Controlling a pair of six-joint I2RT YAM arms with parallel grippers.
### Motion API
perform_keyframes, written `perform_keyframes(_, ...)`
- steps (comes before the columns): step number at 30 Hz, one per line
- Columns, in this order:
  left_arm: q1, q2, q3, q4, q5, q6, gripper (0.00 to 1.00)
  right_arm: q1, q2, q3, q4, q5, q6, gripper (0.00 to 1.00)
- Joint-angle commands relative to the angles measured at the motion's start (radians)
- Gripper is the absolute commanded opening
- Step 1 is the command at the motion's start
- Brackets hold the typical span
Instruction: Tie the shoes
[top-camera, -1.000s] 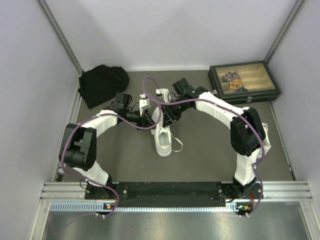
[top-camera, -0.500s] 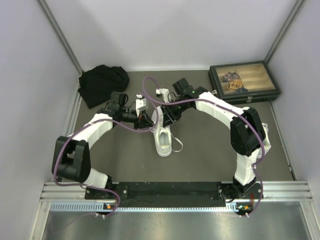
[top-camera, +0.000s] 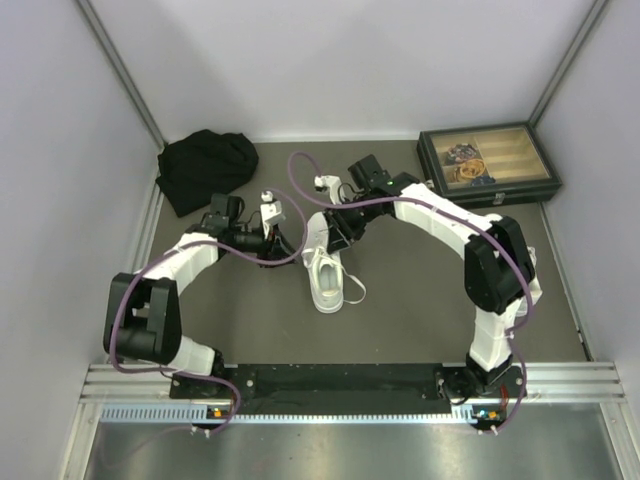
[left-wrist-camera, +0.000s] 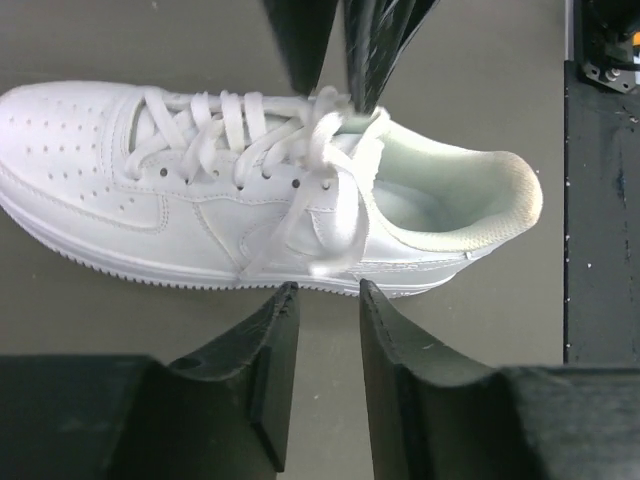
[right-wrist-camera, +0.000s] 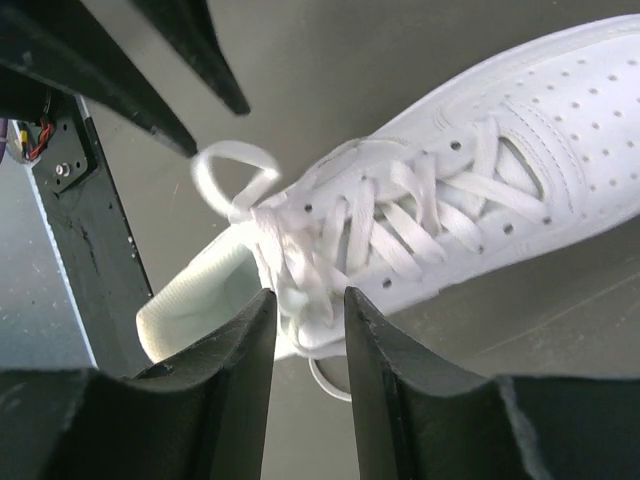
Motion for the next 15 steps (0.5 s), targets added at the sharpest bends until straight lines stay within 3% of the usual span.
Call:
perform_keyframes(1,0.012,0.019,-0.009,0.024,0.021,-0.005,0.4,-0.036,-0.105,-0.022,-0.015,-0.032,-0.023,0.35)
perform_keyframes(3,0.014,0.016,-0.015,0.05,0.019,-0.057,0.48,-0.053,-0.148,-0.068,-0.01,-0.044,-0.035,0.38)
perform_keyframes(10,0.071,-0.08,-0.064,0.131,0.018,-0.157,0.57,-0.114,-0.282,-0.301,0.048,-0.061,-0.165,0.5)
perform_keyframes(15,0.12,-0.168,-0.106,0.307,-0.01,-0.384,0.61,-0.113,-0.287,-0.45,0.192,-0.054,-0.165,0.52)
